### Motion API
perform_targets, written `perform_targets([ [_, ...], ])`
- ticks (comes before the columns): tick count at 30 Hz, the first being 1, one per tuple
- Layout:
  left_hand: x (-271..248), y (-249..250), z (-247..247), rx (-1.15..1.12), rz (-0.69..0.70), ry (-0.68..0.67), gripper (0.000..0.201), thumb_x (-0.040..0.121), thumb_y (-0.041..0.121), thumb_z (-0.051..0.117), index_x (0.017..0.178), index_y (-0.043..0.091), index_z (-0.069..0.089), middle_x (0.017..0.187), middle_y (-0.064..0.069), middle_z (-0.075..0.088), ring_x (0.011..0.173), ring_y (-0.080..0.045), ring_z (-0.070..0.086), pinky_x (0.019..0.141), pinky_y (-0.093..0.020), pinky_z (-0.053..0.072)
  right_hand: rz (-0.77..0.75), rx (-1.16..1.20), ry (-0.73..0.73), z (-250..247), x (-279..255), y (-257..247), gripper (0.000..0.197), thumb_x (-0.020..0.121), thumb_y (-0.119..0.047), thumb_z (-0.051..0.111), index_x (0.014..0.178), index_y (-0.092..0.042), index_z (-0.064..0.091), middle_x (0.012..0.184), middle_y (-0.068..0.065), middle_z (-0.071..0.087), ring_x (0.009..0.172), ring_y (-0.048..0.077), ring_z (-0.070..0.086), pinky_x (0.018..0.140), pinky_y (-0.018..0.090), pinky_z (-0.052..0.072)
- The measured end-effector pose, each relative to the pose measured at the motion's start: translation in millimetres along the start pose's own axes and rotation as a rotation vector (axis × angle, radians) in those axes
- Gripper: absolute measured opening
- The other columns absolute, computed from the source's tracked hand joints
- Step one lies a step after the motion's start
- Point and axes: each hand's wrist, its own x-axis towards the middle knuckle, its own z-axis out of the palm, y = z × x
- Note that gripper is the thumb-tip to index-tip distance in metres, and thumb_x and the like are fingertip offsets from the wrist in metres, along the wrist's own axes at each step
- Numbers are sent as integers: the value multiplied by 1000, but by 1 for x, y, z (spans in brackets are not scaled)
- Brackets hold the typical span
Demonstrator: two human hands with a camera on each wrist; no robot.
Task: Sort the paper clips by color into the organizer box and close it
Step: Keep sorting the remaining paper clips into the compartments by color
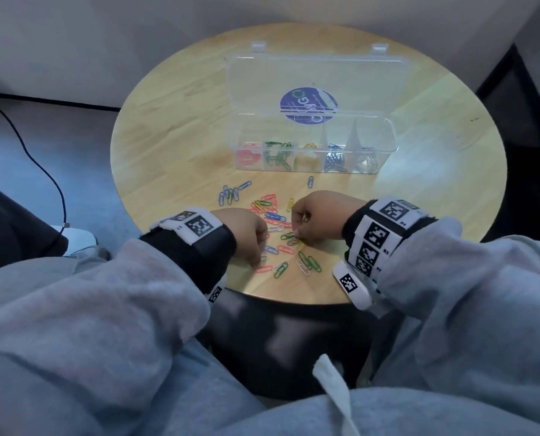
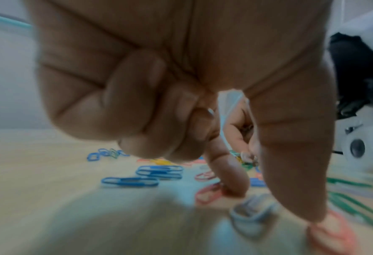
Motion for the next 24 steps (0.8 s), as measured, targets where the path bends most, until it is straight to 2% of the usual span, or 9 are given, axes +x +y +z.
perform_targets([
  [3, 4, 2, 2, 34, 20, 13, 28, 72, 22, 75, 65, 23, 48, 70, 9, 51, 77, -14, 50, 51, -21, 30, 32, 136, -6, -6, -6, 6, 16, 83, -16, 53, 68, -20, 52, 65, -5, 48, 66, 15, 46, 63, 27, 40],
  [6, 7, 2, 1, 36, 18, 39, 26, 70, 19, 75, 63, 22, 50, 71, 8, 54, 77, -15, 52, 50, -22, 31, 93, 442, -102, -11, -13, 10, 24, 83, -8, 46, 61, -18, 46, 66, 3, 49, 56, 16, 41, 51, 25, 35],
  [8, 7, 2, 0, 59, 3, 50, 26, 70, 23, 76, 65, 21, 50, 76, 5, 56, 78, -16, 53, 52, -22, 32, 125, 631, -154, -12, -17, 13, 27, 83, 1, 41, 60, -13, 44, 64, 6, 50, 50, 15, 41, 43, 21, 32],
  [11, 6, 2, -1, 96, -30, 72, 20, 70, 31, 77, 77, 17, 64, 77, 0, 61, 76, -19, 55, 59, -23, 37, 143, 788, -192, -11, -18, 19, 29, 83, 8, 37, 62, -10, 42, 63, 10, 54, 44, 13, 43, 36, 17, 33],
  [13, 5, 2, -1, 101, -55, 75, 24, 71, 32, 76, 86, 14, 71, 78, -1, 63, 74, -20, 57, 62, -24, 40, 155, 832, -199, -11, -18, 23, 29, 84, 10, 39, 62, -10, 42, 64, 11, 56, 43, 12, 46, 36, 16, 35],
  [15, 5, 2, -2, 89, -67, 65, 23, 72, 30, 76, 88, 14, 72, 79, -1, 64, 75, -19, 57, 62, -24, 40, 161, 864, -195, -10, -17, 26, 30, 84, 12, 41, 63, -10, 42, 65, 12, 56, 41, 10, 48, 36, 15, 36],
  [18, 6, 0, 0, 37, -63, 45, 11, 72, 26, 75, 78, 18, 69, 75, 0, 62, 72, -18, 55, 61, -23, 39, 149, 906, -191, -10, -15, 26, 28, 85, 12, 40, 73, -9, 53, 61, 8, 53, 39, 9, 47, 36, 15, 37],
  [20, 6, -2, 1, -4, -50, 45, 11, 71, 25, 74, 70, 20, 65, 69, 3, 59, 70, -16, 54, 61, -23, 40, 145, 895, -211, -9, -15, 25, 33, 86, 11, 34, 78, -9, 60, 56, 4, 50, 40, 9, 45, 37, 16, 37],
  [24, 5, -6, -2, -152, -8, 11, 16, 71, 24, 70, 60, 21, 59, 62, 8, 60, 65, -12, 54, 69, -25, 46, 143, 808, -237, -6, -16, 23, 35, 85, 10, 30, 66, -7, 53, 59, 7, 44, 50, 16, 43, 39, 18, 38],
])
